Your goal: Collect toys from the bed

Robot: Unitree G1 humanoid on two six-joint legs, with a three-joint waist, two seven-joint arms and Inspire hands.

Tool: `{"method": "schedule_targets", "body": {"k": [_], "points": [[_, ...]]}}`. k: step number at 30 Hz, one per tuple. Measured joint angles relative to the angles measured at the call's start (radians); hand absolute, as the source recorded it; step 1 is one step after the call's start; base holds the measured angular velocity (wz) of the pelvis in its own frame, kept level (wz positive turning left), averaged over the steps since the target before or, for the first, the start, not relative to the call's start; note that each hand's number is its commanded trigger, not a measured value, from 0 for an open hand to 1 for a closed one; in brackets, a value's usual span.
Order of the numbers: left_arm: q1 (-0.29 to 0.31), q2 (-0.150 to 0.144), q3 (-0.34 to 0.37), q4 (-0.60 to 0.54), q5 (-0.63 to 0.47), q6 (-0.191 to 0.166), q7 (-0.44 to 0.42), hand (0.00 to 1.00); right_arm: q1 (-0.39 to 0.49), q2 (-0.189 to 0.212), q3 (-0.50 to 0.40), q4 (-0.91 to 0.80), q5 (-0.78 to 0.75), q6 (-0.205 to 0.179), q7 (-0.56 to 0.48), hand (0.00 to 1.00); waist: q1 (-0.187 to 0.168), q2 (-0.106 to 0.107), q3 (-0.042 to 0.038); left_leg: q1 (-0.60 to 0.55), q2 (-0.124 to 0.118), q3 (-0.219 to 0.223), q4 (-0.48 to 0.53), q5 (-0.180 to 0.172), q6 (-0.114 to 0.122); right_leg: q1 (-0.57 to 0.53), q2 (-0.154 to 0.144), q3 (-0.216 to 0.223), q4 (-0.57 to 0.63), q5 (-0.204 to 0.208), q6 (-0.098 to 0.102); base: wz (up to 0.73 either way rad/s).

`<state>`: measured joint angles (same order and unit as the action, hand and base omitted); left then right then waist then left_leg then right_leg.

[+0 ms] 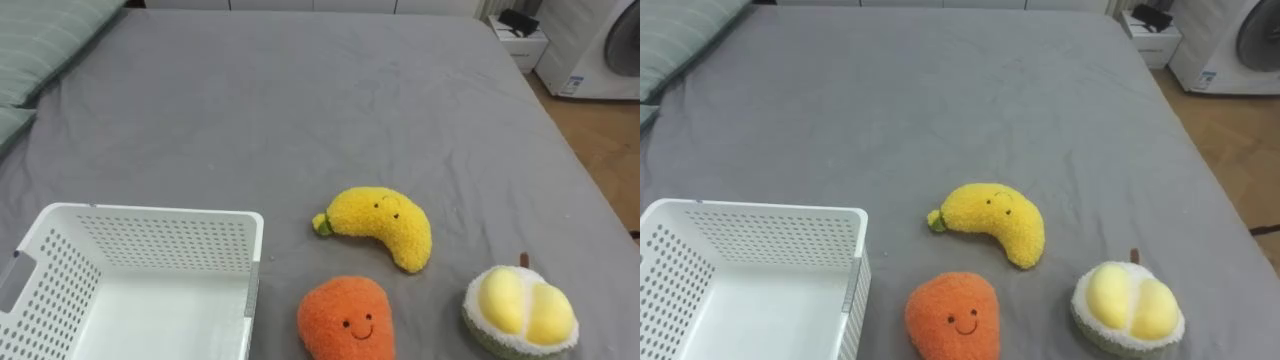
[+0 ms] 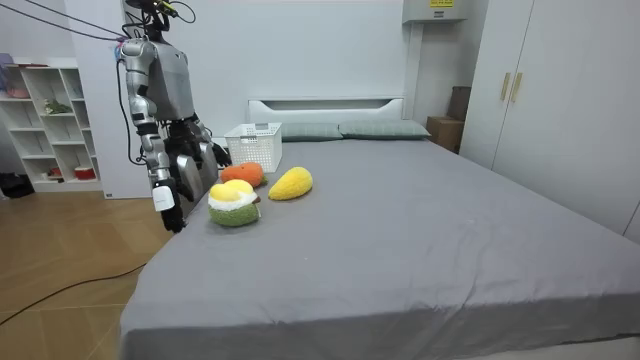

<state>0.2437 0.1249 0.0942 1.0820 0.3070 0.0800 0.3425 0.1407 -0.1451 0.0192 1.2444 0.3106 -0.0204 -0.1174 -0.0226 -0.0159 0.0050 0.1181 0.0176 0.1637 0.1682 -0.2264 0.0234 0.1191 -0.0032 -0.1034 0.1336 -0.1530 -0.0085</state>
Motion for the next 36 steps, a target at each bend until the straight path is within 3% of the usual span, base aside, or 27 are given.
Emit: {"method": "schedule_targets", "body": {"k": [21, 25, 36], "points": [[-0.003, -0.003, 0.004, 0.004, -0.003, 0.004, 0.004, 0.00, 0.003, 0.003, -0.001, 0.005, 0.060, -0.001, -0.001, 0.00, -0.001, -0.007, -0.0001, 0.005, 0.000, 0.003, -0.003, 0.000, 0.000, 0.001, 0.001, 0.013, 0.000, 0.000, 0.000, 0.00], [0.000, -0.005, 0.007, -0.001, -0.034, 0.007, 0.006, 0.00, 0.017, 0.003, -0.012, 0.002, 0.127, 0.000, 0.002, 0.00, -0.006, -0.010, -0.0065, 0.009, -0.001, 0.001, -0.004, 0.000, 0.000, 0.007, 0.001, 0.008, 0.000, 0.000, 0.000, 0.00], [0.008, 0.001, 0.053, 0.000, -0.030, -0.007, -0.008, 0.00, 0.040, 0.005, -0.131, 0.017, 0.201, 0.050, 0.028, 0.00, -0.014, -0.026, -0.0105, 0.032, 0.000, 0.001, -0.005, 0.000, -0.001, 0.018, 0.000, 0.015, 0.001, -0.010, 0.001, -0.01]]}}
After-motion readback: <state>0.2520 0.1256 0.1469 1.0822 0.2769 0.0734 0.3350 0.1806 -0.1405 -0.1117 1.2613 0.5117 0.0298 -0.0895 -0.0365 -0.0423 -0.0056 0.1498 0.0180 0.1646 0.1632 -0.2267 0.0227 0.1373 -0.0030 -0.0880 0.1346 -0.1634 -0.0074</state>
